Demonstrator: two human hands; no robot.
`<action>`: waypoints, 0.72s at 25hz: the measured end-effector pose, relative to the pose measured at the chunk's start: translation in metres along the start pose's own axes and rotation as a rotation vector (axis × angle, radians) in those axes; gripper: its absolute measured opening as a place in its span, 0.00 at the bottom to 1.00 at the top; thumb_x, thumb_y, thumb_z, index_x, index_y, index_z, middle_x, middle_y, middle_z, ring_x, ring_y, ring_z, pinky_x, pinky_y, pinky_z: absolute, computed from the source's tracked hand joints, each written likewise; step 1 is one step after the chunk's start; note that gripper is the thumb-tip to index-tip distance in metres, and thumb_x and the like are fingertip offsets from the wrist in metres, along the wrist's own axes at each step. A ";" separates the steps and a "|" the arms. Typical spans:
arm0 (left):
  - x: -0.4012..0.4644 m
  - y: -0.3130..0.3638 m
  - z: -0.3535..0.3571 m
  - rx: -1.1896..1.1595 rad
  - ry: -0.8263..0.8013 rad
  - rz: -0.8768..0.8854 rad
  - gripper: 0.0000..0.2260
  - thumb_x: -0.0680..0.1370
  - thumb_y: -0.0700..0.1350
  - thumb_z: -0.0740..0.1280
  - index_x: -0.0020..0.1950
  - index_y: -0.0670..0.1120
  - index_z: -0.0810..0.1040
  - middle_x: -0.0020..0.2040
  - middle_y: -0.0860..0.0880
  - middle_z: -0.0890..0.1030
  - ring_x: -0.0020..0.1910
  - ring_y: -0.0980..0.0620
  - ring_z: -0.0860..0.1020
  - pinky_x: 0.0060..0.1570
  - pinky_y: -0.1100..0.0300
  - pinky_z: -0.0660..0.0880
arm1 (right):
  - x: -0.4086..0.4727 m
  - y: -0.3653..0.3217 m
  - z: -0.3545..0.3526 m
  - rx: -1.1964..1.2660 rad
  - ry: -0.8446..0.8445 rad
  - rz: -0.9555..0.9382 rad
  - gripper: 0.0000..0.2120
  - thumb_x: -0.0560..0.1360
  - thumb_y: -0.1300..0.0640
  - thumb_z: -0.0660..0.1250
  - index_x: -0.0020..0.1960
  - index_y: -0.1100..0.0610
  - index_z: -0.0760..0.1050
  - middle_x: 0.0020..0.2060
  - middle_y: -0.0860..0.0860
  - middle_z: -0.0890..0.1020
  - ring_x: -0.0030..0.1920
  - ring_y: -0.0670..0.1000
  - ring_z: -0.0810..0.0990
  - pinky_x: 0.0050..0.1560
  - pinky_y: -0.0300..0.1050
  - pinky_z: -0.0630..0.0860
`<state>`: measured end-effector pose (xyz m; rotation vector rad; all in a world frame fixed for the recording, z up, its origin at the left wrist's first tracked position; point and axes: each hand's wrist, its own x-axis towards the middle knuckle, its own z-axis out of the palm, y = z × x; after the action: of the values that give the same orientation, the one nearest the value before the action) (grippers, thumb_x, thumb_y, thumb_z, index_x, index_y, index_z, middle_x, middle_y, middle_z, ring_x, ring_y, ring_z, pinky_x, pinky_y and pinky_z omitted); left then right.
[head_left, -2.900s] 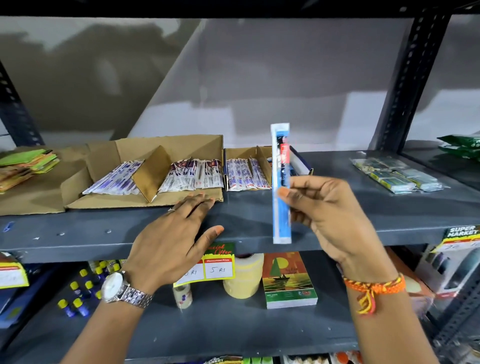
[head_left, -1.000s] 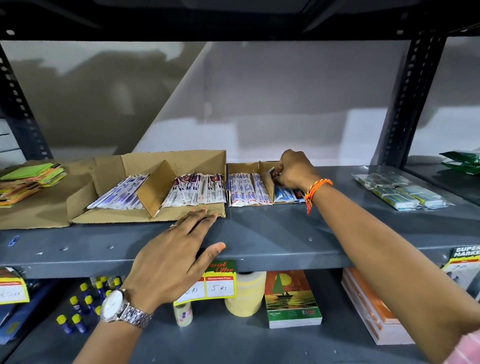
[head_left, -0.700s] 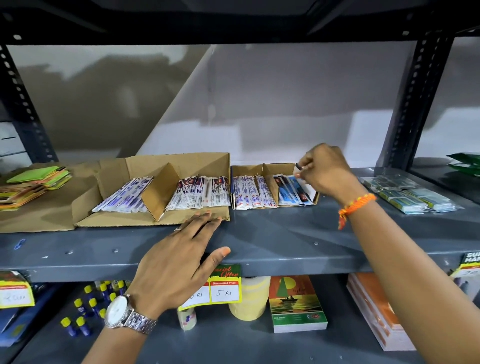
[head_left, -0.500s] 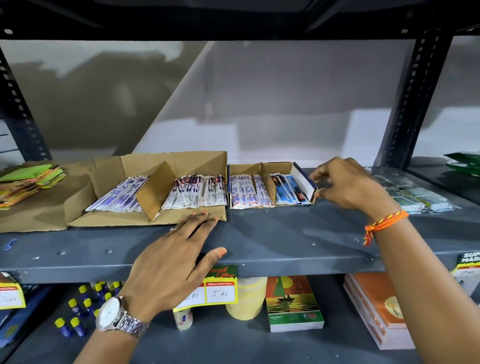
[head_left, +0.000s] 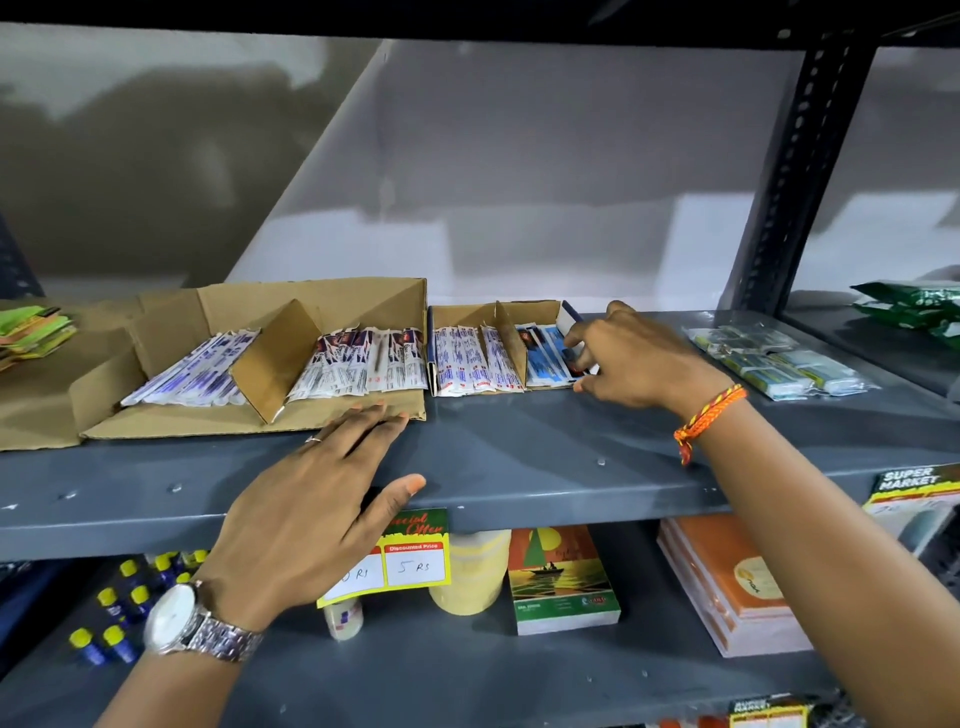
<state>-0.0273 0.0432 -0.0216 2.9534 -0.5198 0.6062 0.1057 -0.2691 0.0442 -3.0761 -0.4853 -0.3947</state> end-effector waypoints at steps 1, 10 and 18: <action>0.000 0.000 0.000 0.002 -0.002 0.002 0.34 0.80 0.69 0.41 0.80 0.52 0.60 0.79 0.52 0.63 0.77 0.53 0.61 0.71 0.54 0.66 | -0.002 0.000 0.000 0.017 0.009 0.002 0.20 0.70 0.53 0.71 0.62 0.47 0.76 0.50 0.47 0.85 0.58 0.54 0.75 0.50 0.55 0.80; -0.001 -0.001 0.000 0.002 0.004 0.010 0.35 0.80 0.69 0.41 0.80 0.51 0.60 0.79 0.51 0.64 0.77 0.53 0.62 0.70 0.54 0.67 | -0.028 -0.014 -0.017 -0.220 0.342 -0.017 0.18 0.72 0.58 0.64 0.60 0.47 0.78 0.47 0.56 0.83 0.50 0.62 0.82 0.42 0.50 0.76; -0.001 -0.001 -0.001 0.000 -0.008 0.004 0.35 0.80 0.70 0.40 0.80 0.53 0.58 0.80 0.52 0.62 0.78 0.53 0.61 0.70 0.53 0.69 | -0.023 -0.010 -0.020 -0.216 0.239 -0.166 0.18 0.73 0.59 0.61 0.60 0.47 0.77 0.56 0.51 0.83 0.54 0.60 0.81 0.42 0.49 0.71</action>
<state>-0.0283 0.0449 -0.0215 2.9570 -0.5267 0.5945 0.0767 -0.2677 0.0571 -3.1366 -0.7341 -0.8598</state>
